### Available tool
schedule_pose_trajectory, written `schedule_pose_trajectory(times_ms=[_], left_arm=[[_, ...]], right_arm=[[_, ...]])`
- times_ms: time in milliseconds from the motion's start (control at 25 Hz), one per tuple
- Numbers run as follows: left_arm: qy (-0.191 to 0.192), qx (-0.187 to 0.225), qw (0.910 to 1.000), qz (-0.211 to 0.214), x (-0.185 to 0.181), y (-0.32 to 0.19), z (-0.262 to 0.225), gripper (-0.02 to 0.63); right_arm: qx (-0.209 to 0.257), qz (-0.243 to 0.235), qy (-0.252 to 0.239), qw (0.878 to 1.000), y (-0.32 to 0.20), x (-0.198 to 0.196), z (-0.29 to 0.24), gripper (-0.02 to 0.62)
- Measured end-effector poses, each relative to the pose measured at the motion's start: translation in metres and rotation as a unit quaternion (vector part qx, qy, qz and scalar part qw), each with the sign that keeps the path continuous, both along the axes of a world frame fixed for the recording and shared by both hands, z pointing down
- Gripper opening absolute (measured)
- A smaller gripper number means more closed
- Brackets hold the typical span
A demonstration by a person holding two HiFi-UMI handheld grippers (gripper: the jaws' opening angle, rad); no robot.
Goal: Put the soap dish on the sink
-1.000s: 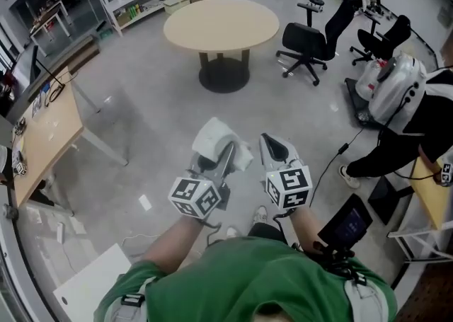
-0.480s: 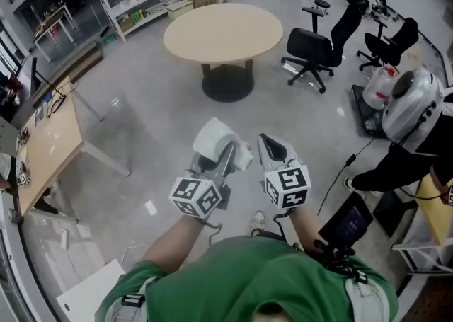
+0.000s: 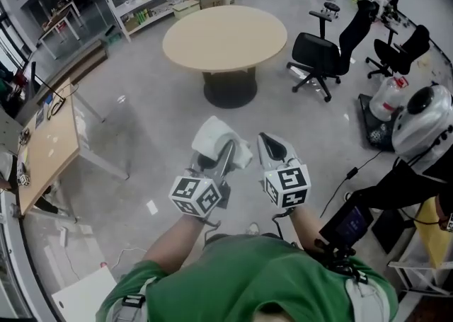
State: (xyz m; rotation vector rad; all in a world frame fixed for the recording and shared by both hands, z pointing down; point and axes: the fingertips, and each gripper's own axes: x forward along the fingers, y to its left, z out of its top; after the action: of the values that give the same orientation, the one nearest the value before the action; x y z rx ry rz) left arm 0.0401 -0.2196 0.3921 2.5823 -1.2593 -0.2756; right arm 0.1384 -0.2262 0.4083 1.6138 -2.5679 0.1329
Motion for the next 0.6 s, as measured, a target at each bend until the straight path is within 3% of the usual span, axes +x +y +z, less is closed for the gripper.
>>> schedule_pose_trajectory(times_ms=[280, 600], left_arm=[[-0.007, -0.014, 0.9998, -0.010, 0.019, -0.028, 0.011, 0.150], [-0.006, -0.031, 0.9991, -0.028, 0.003, -0.069, 0.025, 0.152]], right_arm=[[-0.009, -0.008, -0.003, 1.000, -0.029, 0.018, 0.010, 0.003], [-0.022, -0.022, -0.004, 1.000, -0.069, 0.005, 0.022, 0.003]])
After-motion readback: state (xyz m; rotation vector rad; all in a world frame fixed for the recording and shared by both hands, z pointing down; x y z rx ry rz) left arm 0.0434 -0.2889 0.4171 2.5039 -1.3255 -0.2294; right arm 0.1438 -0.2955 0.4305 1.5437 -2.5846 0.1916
